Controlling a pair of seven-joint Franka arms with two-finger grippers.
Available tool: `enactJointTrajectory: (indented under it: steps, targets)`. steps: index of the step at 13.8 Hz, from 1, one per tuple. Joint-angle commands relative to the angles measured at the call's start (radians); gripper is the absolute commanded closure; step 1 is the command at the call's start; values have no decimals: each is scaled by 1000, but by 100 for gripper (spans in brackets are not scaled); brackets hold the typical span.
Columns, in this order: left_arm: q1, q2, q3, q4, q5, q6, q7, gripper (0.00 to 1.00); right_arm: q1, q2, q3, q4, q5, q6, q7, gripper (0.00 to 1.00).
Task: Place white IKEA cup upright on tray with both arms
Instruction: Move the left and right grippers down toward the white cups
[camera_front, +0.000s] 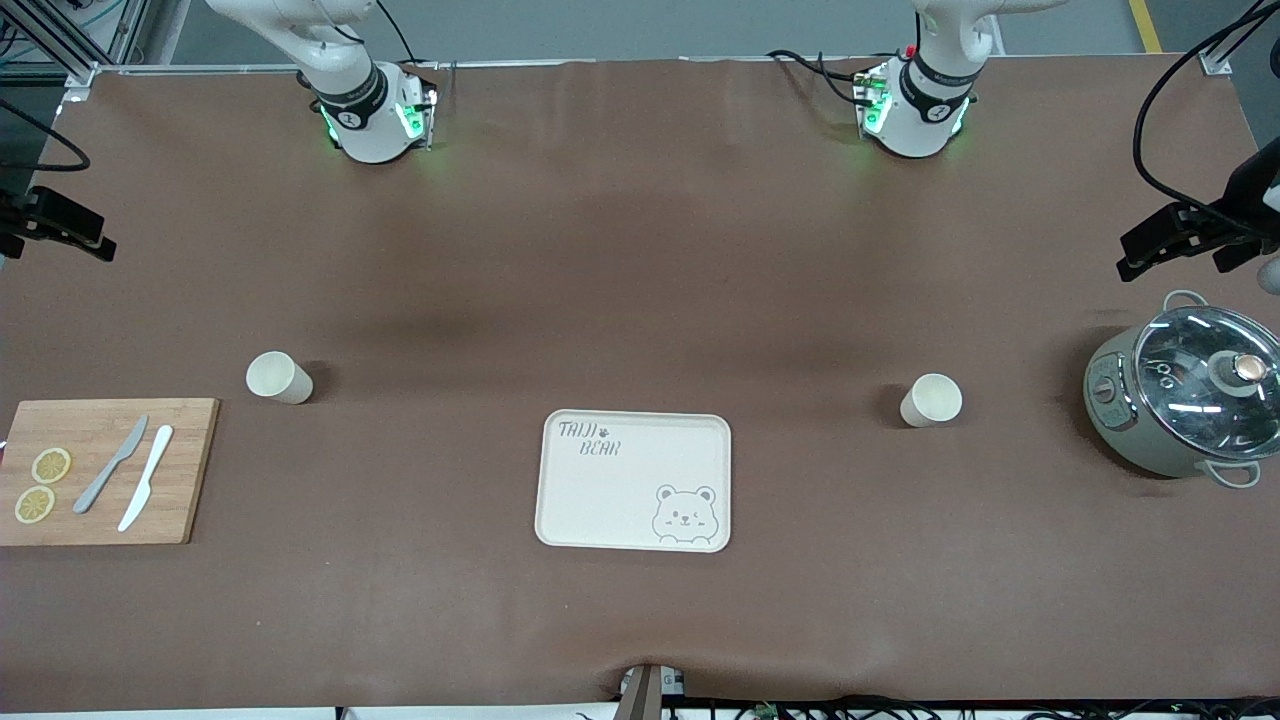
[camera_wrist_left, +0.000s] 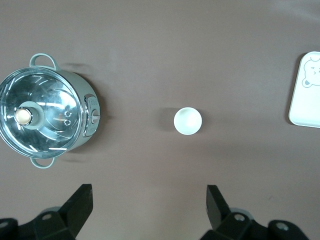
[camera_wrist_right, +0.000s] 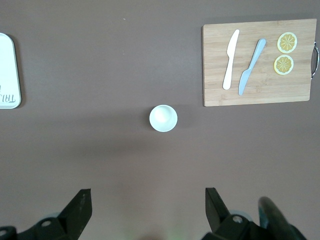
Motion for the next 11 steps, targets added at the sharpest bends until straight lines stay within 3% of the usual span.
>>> enactJointTrajectory:
  steps: [1, 4, 11]
  targets:
    - [3, 0, -7, 10, -7, -12, 26, 0, -5, 7, 4, 14, -14, -3, 9, 0]
    - [4, 6, -7, 12, -8, -11, 114, 0, -7, 9, 4, 14, -14, -3, 9, 0]
    - [6, 41, -1, -3, -13, -11, 118, 0, -13, 27, 4, 15, -3, -3, 11, 0]
